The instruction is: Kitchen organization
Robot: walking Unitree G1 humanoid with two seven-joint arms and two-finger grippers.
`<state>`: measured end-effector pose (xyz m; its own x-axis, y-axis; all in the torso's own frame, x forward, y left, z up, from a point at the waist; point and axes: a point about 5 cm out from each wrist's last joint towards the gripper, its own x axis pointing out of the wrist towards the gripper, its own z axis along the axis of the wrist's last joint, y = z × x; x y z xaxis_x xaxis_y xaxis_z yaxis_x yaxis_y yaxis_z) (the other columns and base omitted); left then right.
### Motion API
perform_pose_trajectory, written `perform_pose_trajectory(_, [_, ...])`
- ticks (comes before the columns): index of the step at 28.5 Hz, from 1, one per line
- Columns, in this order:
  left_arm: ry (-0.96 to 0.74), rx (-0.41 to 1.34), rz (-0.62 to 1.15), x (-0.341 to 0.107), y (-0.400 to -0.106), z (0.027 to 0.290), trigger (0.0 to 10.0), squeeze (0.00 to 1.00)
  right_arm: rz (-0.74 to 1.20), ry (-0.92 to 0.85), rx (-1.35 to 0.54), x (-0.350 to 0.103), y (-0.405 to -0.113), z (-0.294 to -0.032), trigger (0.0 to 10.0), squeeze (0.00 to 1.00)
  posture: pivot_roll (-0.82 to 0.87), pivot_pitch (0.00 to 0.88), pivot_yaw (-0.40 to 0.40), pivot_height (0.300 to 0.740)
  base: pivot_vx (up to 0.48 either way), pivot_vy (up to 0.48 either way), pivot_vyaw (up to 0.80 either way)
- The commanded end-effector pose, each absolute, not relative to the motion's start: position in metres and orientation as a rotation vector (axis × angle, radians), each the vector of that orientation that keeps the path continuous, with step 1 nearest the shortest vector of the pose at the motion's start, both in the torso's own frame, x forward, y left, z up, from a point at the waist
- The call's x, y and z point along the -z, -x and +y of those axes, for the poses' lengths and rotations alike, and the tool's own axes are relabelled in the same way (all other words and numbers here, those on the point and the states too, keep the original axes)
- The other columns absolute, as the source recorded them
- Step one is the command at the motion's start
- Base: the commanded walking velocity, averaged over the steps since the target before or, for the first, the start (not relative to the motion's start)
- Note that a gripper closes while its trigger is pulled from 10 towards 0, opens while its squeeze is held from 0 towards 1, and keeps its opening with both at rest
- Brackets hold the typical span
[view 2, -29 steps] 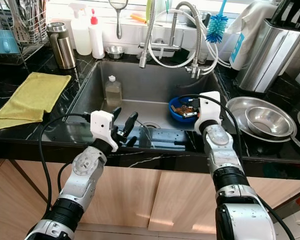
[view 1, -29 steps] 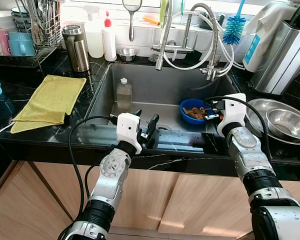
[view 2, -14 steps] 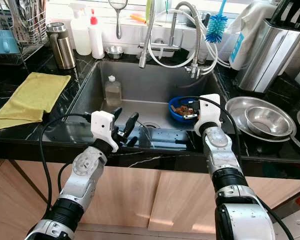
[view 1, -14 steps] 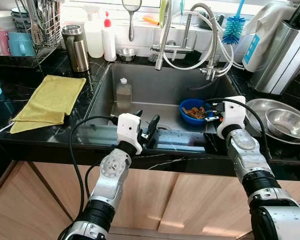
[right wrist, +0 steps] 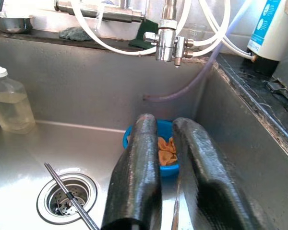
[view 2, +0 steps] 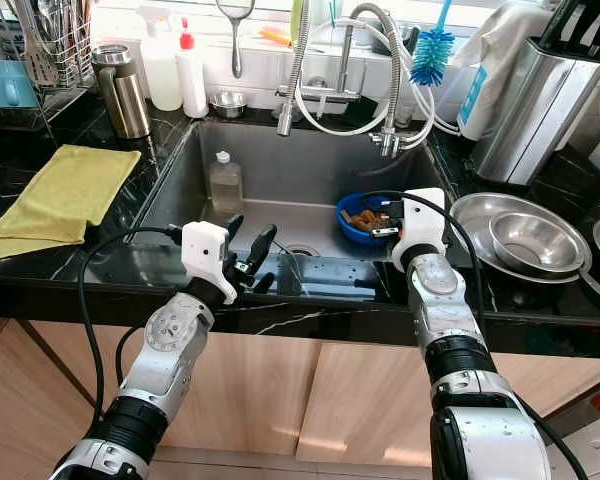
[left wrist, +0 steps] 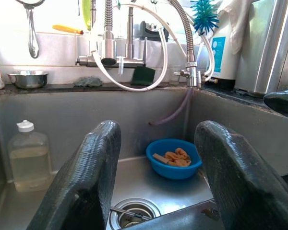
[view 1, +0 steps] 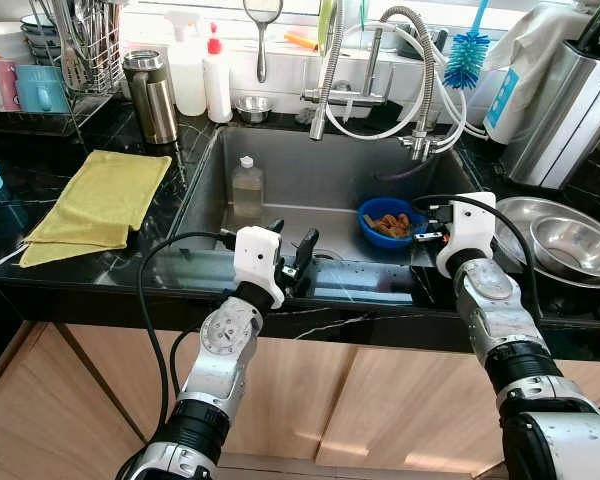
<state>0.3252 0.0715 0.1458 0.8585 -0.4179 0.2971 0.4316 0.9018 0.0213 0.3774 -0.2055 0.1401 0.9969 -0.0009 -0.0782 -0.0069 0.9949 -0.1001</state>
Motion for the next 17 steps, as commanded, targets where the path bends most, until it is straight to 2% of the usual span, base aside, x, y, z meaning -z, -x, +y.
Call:
perform_pose_trajectory(1, [0.033,0.456,-0.300,-0.147,-0.327,0.068,10.0,0.00,0.071,0.090,0.009,-0.144,-0.379,-0.209,10.0,0.99,0.13,0.002,-0.089,0.740,0.000,0.000,0.00])
perform_pose_trajectory(7, [0.034,0.454,-0.299,-0.147,-0.327,0.068,10.0,0.00,0.071,0.090,0.008,-0.143,-0.379,-0.207,10.0,0.96,0.13,0.003,-0.090,0.740,0.000,0.000,0.00])
perform_pose_trajectory(8, [0.035,0.454,-0.299,-0.147,-0.326,0.068,10.0,0.00,0.067,0.092,0.008,-0.143,-0.379,-0.207,10.0,0.77,0.13,0.002,-0.090,0.740,0.000,0.000,0.00])
perform_pose_trajectory(9, [0.035,0.454,-0.299,-0.147,-0.326,0.068,10.0,0.00,0.056,0.108,0.010,-0.145,-0.379,-0.207,10.0,0.00,0.13,0.003,-0.089,0.740,0.000,0.000,0.00])
perform_pose_trajectory(12, [0.036,0.454,-0.299,-0.147,-0.326,0.068,10.0,0.00,-0.006,0.180,0.016,-0.155,-0.378,-0.204,10.0,0.00,0.13,0.004,-0.088,0.740,0.000,0.000,0.00])
perform_pose_trajectory(17, [0.035,0.455,-0.298,-0.147,-0.326,0.068,10.0,0.00,-0.120,0.205,0.082,-0.174,-0.373,-0.206,10.0,0.00,0.12,0.006,-0.086,0.740,0.000,0.000,0.00])
